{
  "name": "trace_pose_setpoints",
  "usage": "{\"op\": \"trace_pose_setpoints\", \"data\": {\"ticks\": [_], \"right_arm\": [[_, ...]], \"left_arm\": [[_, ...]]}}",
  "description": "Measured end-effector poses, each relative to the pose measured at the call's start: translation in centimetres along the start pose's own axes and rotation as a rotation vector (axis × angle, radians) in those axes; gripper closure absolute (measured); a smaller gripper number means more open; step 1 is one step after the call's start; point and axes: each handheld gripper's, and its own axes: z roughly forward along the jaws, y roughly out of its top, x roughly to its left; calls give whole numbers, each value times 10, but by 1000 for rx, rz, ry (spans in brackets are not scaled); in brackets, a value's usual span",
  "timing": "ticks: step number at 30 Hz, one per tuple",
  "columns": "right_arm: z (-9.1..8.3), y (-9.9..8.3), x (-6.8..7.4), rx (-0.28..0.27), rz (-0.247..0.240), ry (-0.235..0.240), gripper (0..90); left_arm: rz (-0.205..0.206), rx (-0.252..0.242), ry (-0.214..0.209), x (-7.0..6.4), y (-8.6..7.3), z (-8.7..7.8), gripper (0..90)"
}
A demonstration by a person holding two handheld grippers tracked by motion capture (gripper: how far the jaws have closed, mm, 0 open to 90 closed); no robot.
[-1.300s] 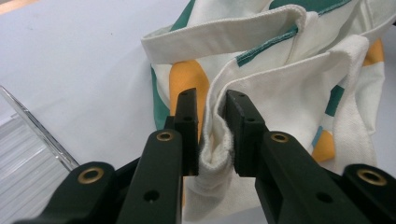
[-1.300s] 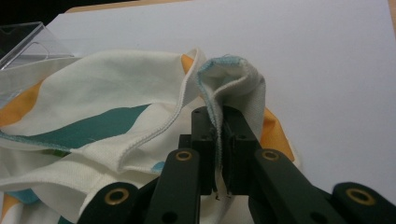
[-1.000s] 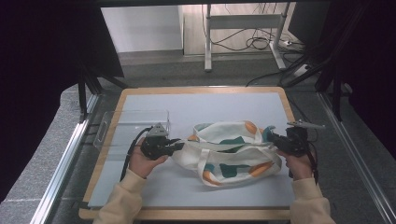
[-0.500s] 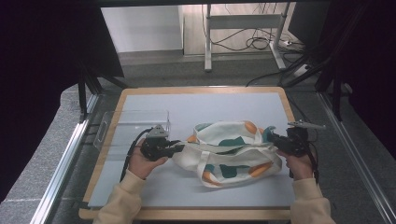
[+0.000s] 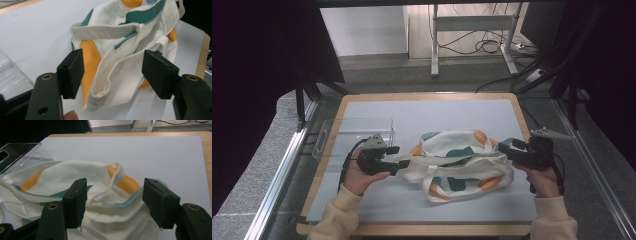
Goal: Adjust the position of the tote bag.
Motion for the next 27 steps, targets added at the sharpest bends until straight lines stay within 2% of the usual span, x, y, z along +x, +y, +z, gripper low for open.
{"op": "trace_pose_setpoints", "data": {"ticks": [1, 7, 12, 15, 27], "right_arm": [[0, 0, 0, 0, 0, 0, 362], [3, 4, 21, -3, -66, 73, 329], [8, 4, 32, 0, -100, 117, 319], [13, 2, 41, 18, -140, 144, 311], [19, 0, 51, 28, -191, 190, 305]], "left_arm": [[0, 0, 0, 0, 0, 0, 329], [5, -24, 5, -3, 4, -10, 305], [15, -25, 7, -5, 5, -10, 299], [20, -22, 10, -6, 5, -10, 298], [25, -18, 17, -7, 6, -9, 297]]}}
